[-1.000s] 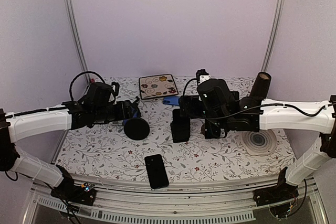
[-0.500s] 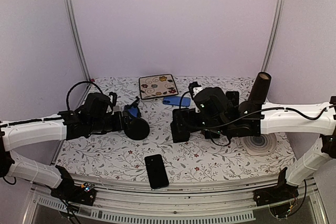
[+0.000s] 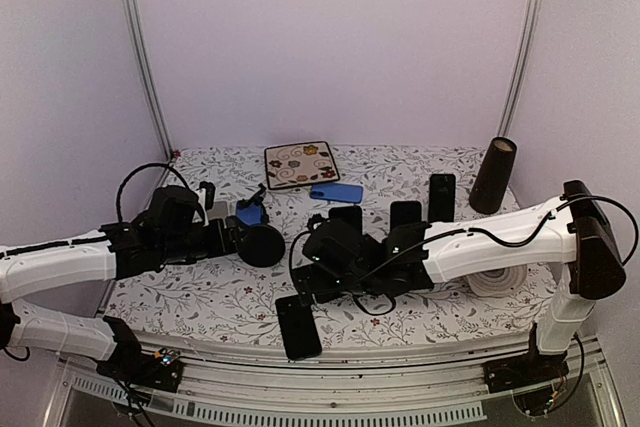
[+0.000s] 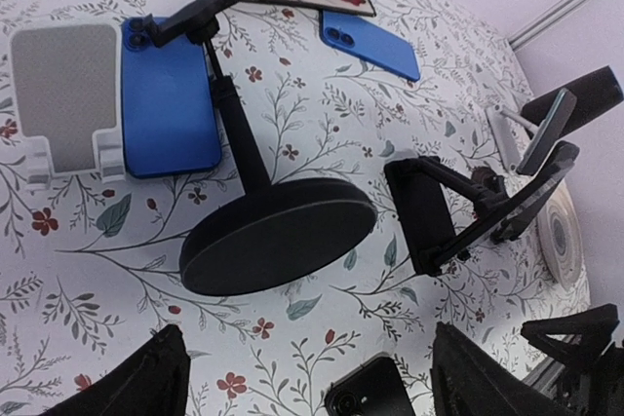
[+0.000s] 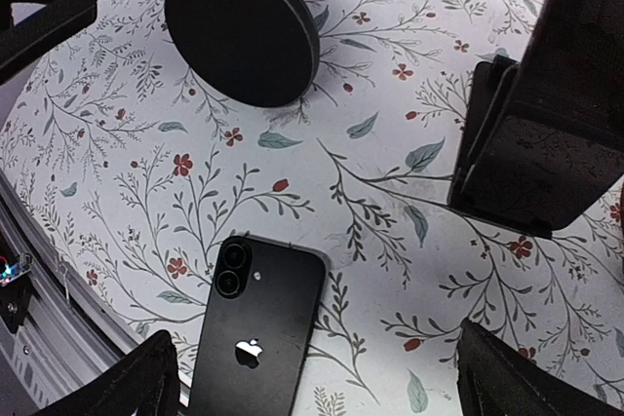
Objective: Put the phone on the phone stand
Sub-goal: Pick up the phone at the corner of the board.
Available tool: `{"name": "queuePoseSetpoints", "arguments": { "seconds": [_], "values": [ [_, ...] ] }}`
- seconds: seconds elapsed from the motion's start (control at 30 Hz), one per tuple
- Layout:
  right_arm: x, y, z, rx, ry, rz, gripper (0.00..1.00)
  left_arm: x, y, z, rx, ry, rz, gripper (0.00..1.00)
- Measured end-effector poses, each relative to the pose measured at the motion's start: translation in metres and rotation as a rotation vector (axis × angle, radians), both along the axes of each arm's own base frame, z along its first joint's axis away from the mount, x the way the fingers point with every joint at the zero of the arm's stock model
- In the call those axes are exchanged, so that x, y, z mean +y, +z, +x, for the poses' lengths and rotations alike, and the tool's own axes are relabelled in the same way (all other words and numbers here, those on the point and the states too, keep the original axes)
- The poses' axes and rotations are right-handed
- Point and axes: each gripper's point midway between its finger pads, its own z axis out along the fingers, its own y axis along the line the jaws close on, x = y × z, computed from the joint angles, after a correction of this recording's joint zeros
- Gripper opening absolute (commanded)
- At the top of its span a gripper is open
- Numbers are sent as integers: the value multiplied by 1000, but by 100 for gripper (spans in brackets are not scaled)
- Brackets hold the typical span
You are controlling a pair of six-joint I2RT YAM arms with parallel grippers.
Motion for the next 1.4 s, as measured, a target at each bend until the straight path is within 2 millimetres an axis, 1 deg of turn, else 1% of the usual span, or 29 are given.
{"name": "queuePoseSetpoints", "arguments": {
  "seconds": [0.13, 0.23, 0.4, 0.53, 0.7, 0.97, 1.1, 1.27, 1.4],
  "values": [
    [19, -7, -1, 27, -3, 2, 99, 3, -12, -8, 18, -14, -1, 86],
    [28, -20, -3, 48, -13, -21, 99, 3, -14, -13, 20, -27, -11, 86],
    [29, -50, -6, 87, -36, -92, 99, 1, -9, -15, 6, -41, -35, 86],
    [26, -64, -8, 109, -51, -136, 99, -2, -4, -14, -7, -50, -53, 86],
    [34, -69, -9, 127, -46, -152, 99, -2, -1, -14, -23, -50, -66, 86],
    [43, -73, -17, 157, -16, -160, 99, -2, 2, -14, -34, -50, -75, 86],
    [53, -84, -19, 169, -3, -180, 99, -1, 4, -15, -45, -49, -83, 86],
    [54, -94, -20, 175, 8, -216, 99, -1, 6, -15, -50, -48, -86, 86],
    [57, -97, -20, 175, 16, -235, 99, 0, 5, -15, -50, -46, -85, 86]
  ]
}}
